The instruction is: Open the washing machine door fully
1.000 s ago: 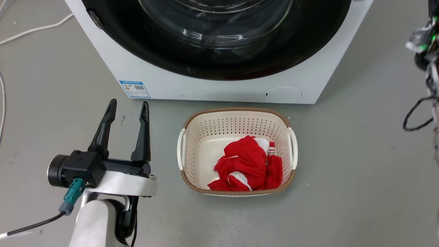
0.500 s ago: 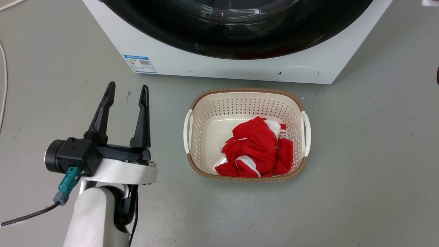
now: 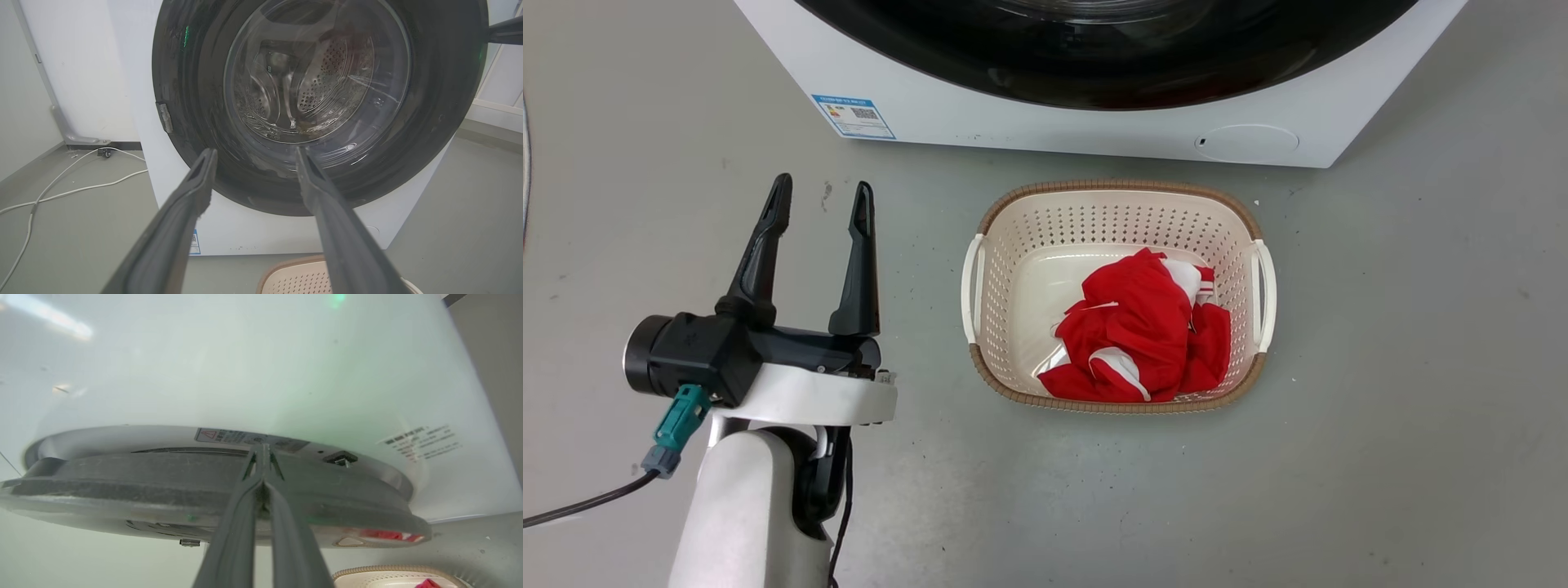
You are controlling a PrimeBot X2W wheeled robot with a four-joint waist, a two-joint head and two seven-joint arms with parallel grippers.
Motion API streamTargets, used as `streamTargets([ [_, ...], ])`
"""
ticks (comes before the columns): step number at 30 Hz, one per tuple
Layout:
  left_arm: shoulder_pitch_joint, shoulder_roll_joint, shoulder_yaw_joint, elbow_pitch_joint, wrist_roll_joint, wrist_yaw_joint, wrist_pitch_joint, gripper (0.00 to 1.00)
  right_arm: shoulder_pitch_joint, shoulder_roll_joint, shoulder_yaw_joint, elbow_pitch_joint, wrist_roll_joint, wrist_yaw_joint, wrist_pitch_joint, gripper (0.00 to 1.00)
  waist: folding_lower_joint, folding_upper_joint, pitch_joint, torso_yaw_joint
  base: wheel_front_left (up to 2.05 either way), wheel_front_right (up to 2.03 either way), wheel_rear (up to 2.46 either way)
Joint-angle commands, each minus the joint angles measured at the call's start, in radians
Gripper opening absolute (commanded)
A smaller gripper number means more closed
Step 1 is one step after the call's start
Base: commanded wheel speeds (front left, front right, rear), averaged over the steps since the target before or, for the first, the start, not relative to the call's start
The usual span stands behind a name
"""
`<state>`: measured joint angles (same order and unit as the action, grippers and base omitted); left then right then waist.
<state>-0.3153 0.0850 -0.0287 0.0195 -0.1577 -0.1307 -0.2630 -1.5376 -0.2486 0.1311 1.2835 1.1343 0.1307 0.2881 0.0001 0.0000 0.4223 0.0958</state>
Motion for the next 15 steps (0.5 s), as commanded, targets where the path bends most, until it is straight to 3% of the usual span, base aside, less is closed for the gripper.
streamTargets([
  [1, -0.019, 0.000, -0.003, 0.000, -0.001, 0.000, -0.002, 1.00, -0.008, 0.016, 0.000, 0.006, -0.012, 0.000, 0.018, 0.00, -0.0001, 0.0000, 0.005, 0.001, 0.00, 0.00, 0.00],
  [15, -0.016, -0.007, -0.012, 0.018, -0.001, 0.000, -0.002, 1.00, 0.028, 0.046, -0.047, 0.004, 0.007, 0.002, 0.197, 0.00, -0.0001, 0.0000, -0.021, -0.003, 0.00, 0.00, 0.00],
])
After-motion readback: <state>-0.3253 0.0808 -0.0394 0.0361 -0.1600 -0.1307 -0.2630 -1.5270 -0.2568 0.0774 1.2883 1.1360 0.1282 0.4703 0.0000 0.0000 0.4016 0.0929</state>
